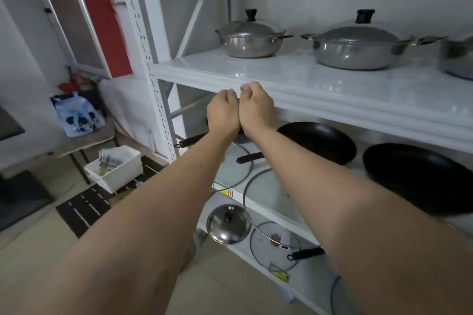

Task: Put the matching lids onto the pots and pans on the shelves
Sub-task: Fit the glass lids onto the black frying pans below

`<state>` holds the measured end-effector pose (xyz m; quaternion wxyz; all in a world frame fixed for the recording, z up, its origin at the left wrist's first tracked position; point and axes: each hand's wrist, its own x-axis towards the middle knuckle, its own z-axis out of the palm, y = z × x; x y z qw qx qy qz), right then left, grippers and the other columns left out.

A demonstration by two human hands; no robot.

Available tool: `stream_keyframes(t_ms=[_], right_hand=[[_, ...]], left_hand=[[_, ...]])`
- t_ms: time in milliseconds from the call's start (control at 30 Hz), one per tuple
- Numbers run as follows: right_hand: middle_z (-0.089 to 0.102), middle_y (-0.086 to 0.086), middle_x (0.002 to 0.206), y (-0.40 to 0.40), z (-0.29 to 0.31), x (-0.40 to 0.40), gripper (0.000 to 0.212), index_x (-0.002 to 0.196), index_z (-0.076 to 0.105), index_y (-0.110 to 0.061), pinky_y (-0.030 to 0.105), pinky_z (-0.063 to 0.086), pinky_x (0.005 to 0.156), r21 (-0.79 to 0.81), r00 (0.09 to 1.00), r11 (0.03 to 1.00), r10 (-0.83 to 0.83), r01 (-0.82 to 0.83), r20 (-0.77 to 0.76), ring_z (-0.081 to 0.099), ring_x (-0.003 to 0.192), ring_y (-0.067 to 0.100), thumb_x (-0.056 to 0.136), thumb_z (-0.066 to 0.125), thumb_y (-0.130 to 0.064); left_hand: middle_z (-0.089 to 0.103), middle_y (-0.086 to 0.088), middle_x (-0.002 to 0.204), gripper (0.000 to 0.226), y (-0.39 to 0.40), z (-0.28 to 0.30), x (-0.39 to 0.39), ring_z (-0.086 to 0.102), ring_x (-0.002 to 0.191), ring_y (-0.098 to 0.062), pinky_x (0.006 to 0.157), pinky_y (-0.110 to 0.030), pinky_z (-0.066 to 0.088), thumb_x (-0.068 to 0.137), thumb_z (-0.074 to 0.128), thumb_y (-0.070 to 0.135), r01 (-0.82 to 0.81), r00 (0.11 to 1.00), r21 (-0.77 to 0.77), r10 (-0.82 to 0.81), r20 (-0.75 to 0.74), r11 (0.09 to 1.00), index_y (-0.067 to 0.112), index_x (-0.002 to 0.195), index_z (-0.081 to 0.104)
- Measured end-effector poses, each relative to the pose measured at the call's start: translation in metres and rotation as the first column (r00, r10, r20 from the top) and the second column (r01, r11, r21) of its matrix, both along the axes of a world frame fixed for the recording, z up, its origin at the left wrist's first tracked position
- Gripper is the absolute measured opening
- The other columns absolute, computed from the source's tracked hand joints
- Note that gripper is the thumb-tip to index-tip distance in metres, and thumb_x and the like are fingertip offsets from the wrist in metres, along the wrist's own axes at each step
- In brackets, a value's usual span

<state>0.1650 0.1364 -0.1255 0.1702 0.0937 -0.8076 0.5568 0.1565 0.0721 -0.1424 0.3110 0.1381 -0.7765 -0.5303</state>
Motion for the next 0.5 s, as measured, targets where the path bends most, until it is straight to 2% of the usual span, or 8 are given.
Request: stream_keyframes(t_ms=[67, 133, 267, 367, 500], right_hand=[[0.069, 0.008, 0.106, -0.014, -0.018, -0.006, 0.031, 0.106, 0.063, -0.009, 0.035, 0.050, 0.083, -0.039, 0.999, 0.999, 0.013, -0.012, 0.041, 0.062, 0.097, 0.025, 0.097, 0.036, -0.020], [0.070, 0.010, 0.102, -0.029, -0.037, -0.015, 0.031, 0.103, 0.065, -0.008, 0.036, 0.051, 0.082, -0.057, 0.997, 0.998, 0.003, 0.001, 0.081, 0.062, 0.092, 0.025, 0.097, 0.038, -0.020], [0.069, 0.009, 0.098, -0.057, -0.075, -0.040, 0.029, 0.096, 0.066, -0.009, 0.036, 0.050, 0.076, -0.059, 0.986, 0.997, -0.035, 0.045, 0.164, 0.060, 0.088, 0.024, 0.095, 0.039, -0.019], [0.068, 0.008, 0.098, -0.080, -0.097, -0.065, 0.029, 0.097, 0.066, -0.010, 0.029, 0.041, 0.069, -0.036, 0.970, 0.994, -0.090, 0.101, 0.224, 0.053, 0.082, 0.018, 0.096, 0.039, -0.019], [0.068, 0.010, 0.102, -0.107, -0.121, -0.101, 0.030, 0.102, 0.066, -0.010, 0.034, 0.047, 0.076, -0.005, 0.947, 0.985, -0.166, 0.174, 0.275, 0.057, 0.088, 0.022, 0.097, 0.038, -0.020]], left_hand=[[0.048, 0.005, 0.059, 0.037, -0.012, -0.016, -0.004, 0.044, 0.056, -0.014, 0.054, -0.029, 0.033, 0.095, 0.038, 0.018, -0.012, 1.000, -0.020, 0.012, 0.015, 1.000, 0.015, 0.059, 0.044], [0.044, 0.004, 0.056, 0.041, -0.025, -0.033, -0.012, 0.037, 0.051, -0.009, 0.049, -0.028, 0.026, 0.096, 0.038, 0.017, -0.035, 0.998, -0.050, 0.037, 0.042, 0.998, 0.017, 0.055, 0.038], [0.040, 0.001, 0.054, 0.044, -0.053, -0.069, -0.037, 0.033, 0.049, -0.012, 0.047, -0.029, 0.024, 0.096, 0.038, 0.020, -0.027, 0.991, -0.060, 0.034, 0.130, 0.998, 0.016, 0.053, 0.032], [0.041, 0.000, 0.054, 0.044, -0.076, -0.092, -0.063, 0.035, 0.051, -0.015, 0.049, -0.031, 0.025, 0.096, 0.039, 0.021, 0.030, 0.985, -0.057, -0.020, 0.173, 0.998, 0.015, 0.054, 0.032], [0.046, 0.001, 0.056, 0.043, -0.104, -0.117, -0.103, 0.045, 0.062, -0.023, 0.049, -0.030, 0.027, 0.097, 0.039, 0.023, 0.109, 0.968, -0.079, -0.088, 0.237, 0.991, 0.017, 0.055, 0.036]])
